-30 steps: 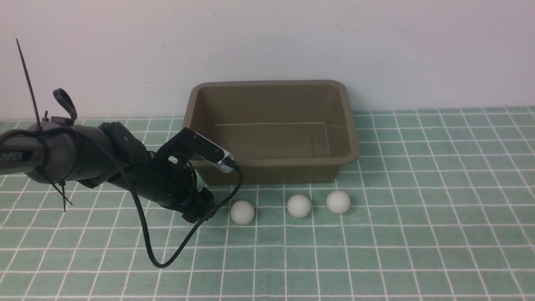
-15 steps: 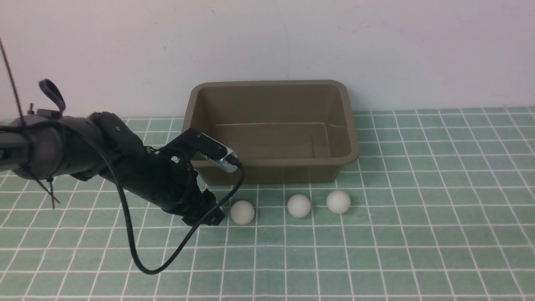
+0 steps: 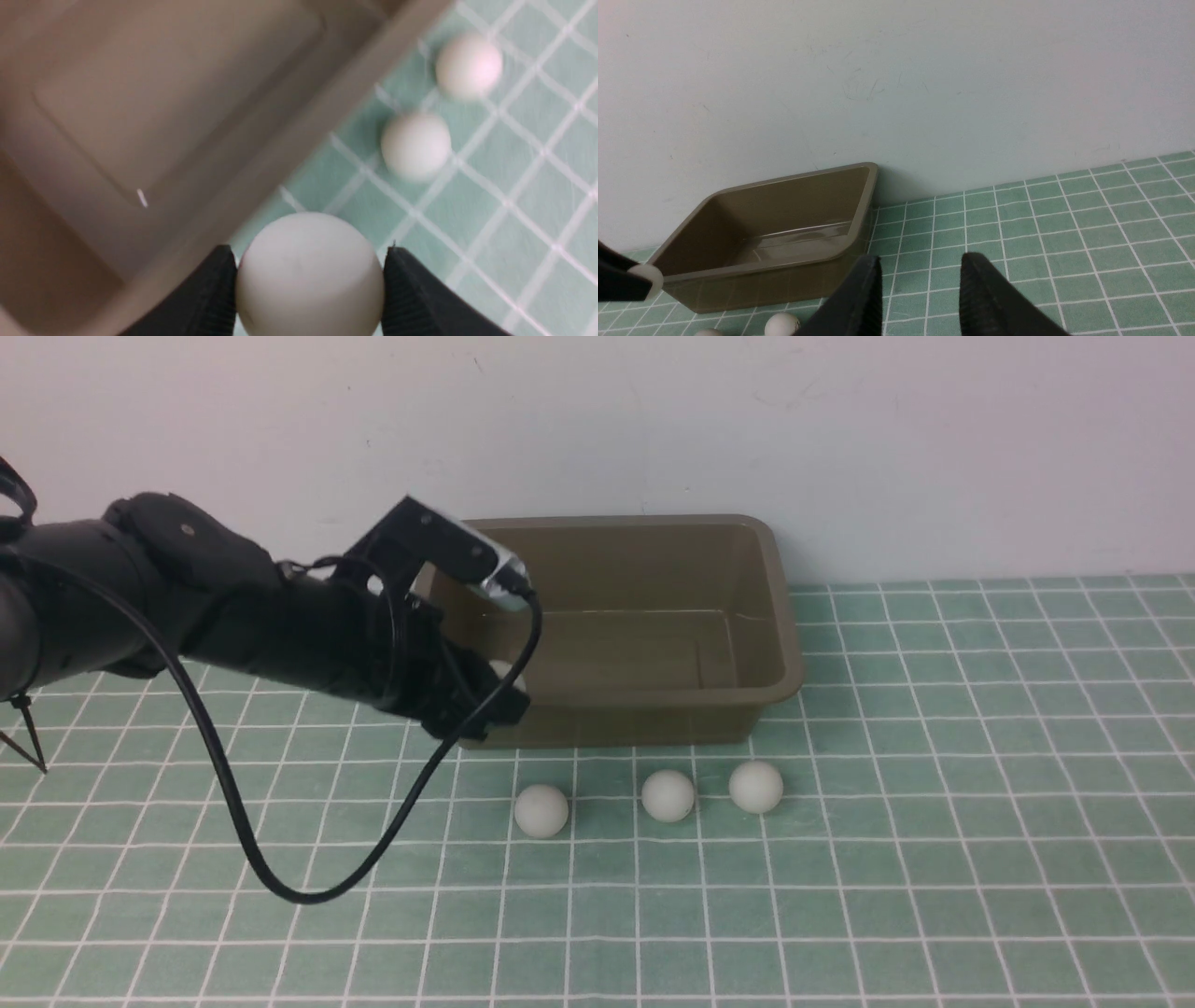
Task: Put the table tennis balls in the box on the green coffee tablecloth.
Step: 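Drop the ball into the bin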
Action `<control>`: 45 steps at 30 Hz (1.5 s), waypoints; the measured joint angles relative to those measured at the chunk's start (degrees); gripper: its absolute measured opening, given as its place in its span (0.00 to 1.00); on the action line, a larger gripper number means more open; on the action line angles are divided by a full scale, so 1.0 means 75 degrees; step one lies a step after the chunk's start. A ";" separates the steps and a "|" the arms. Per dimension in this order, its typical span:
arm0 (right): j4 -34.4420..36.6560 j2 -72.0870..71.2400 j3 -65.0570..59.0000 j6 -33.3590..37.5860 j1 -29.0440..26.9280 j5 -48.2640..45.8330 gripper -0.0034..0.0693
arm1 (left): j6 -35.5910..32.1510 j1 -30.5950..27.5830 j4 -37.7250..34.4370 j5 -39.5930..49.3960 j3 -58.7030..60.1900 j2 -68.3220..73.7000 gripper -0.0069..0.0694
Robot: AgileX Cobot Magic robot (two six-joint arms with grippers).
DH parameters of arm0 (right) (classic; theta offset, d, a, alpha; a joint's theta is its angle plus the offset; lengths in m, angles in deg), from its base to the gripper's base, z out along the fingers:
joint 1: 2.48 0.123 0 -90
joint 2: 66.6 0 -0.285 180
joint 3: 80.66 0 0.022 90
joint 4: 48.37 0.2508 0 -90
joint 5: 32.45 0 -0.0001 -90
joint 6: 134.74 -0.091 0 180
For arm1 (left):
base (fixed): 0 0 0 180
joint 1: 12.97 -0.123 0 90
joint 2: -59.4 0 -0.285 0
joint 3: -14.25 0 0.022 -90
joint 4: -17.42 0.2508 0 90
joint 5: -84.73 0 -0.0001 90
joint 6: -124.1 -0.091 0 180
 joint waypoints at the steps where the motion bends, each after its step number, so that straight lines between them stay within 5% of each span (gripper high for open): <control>1: 0.0000 0.0000 0.0000 0.0000 0.0000 -0.0100 0.35 | -0.0400 0.0000 -0.0337 -0.0148 -0.0146 0.0000 0.55; 12: 0.0000 0.0000 0.0000 0.0221 0.0000 -0.0309 0.35 | -0.1886 -0.0008 -0.1622 -0.1307 -0.0631 0.0000 0.55; 45: 0.0119 0.0000 0.0000 0.0630 0.0000 -0.0302 0.35 | -0.2029 -0.0008 -0.1714 -0.2028 -0.1028 0.0650 0.55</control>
